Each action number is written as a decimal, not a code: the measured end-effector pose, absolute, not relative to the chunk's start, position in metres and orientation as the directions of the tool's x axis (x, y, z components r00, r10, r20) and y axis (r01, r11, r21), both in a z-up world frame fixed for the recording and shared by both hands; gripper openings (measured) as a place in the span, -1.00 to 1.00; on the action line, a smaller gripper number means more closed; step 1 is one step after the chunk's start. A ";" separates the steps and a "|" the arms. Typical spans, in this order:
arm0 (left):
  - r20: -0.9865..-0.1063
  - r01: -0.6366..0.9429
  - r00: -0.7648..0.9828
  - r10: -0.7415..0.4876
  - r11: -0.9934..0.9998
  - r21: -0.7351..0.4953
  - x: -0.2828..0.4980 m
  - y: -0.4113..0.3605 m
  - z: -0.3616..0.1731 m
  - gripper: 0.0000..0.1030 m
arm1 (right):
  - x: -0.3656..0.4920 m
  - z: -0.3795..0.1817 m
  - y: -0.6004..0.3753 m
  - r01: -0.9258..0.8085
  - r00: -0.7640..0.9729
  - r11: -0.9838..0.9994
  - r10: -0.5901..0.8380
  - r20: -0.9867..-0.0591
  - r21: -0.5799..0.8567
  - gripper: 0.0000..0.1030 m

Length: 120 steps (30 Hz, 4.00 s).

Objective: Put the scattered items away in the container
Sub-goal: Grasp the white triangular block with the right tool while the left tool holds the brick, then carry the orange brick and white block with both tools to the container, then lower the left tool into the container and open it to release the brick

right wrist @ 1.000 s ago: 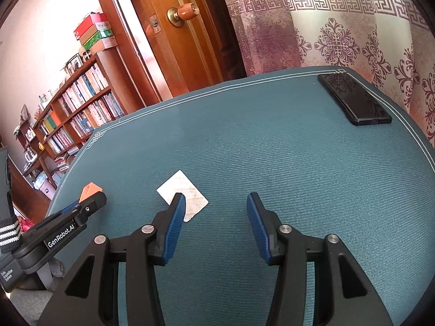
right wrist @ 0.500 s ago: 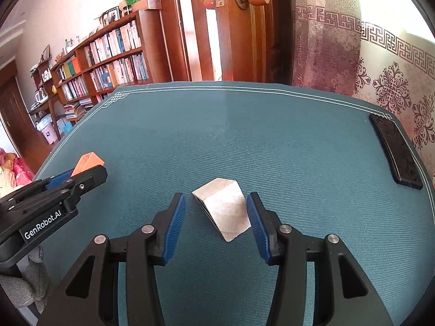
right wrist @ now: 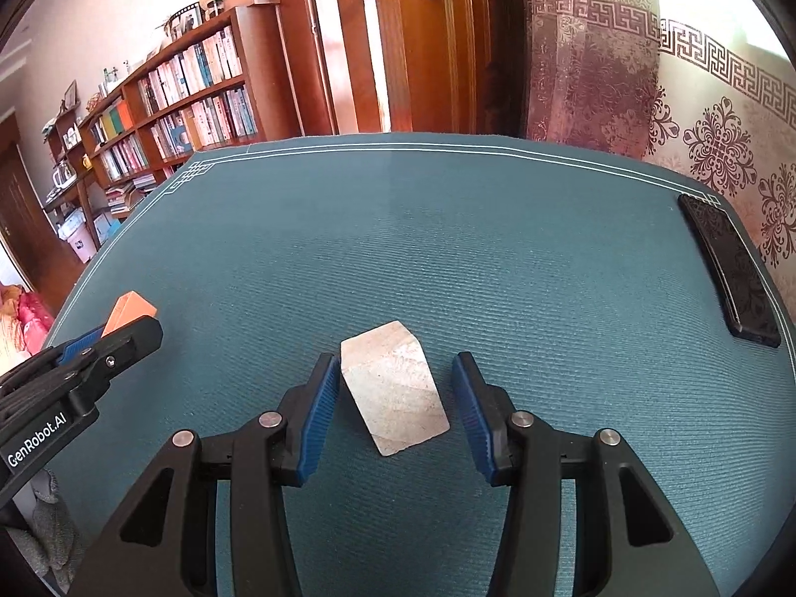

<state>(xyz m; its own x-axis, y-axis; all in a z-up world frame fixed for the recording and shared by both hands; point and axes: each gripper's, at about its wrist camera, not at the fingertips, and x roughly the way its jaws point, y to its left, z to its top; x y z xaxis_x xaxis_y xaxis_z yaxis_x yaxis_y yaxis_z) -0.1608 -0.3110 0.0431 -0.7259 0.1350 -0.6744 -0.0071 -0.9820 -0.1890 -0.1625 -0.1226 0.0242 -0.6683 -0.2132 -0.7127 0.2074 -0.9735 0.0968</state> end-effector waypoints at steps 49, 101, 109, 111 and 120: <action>-0.494 -0.078 -0.847 0.195 -0.966 -0.248 -0.112 -0.316 0.124 -0.30 | -0.010 0.104 -0.139 0.160 -0.806 -0.943 -0.295 -0.513 0.290 -0.33; -0.497 0.181 -0.860 -0.118 -0.980 -0.081 0.010 -0.466 0.108 -0.30 | 0.037 0.094 -0.307 0.511 -0.621 -0.810 -0.579 -0.528 0.287 -0.32; -0.510 0.204 -0.848 -0.143 -0.977 -0.066 0.013 -0.472 0.104 -0.30 | 0.041 0.088 -0.319 0.532 -0.606 -0.801 -0.586 -0.538 0.273 -0.32; -0.513 0.211 -0.845 -0.151 -0.976 -0.061 0.014 -0.475 0.104 -0.30 | 0.042 0.088 -0.321 0.535 -0.608 -0.802 -0.584 -0.538 0.266 -0.32; -0.524 0.234 -0.834 -0.175 -0.971 -0.049 0.014 -0.482 0.101 -0.29 | 0.040 0.085 -0.326 0.534 -0.604 -0.802 -0.583 -0.544 0.268 -0.32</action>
<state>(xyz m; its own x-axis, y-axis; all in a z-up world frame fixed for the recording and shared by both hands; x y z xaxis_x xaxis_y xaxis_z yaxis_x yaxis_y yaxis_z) 0.0141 -0.4824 0.1010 -0.8337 -0.1745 -0.5239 0.2341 -0.9710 -0.0490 0.0399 -0.3258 0.0849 -0.6036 -0.5828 -0.5440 0.5335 -0.8023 0.2676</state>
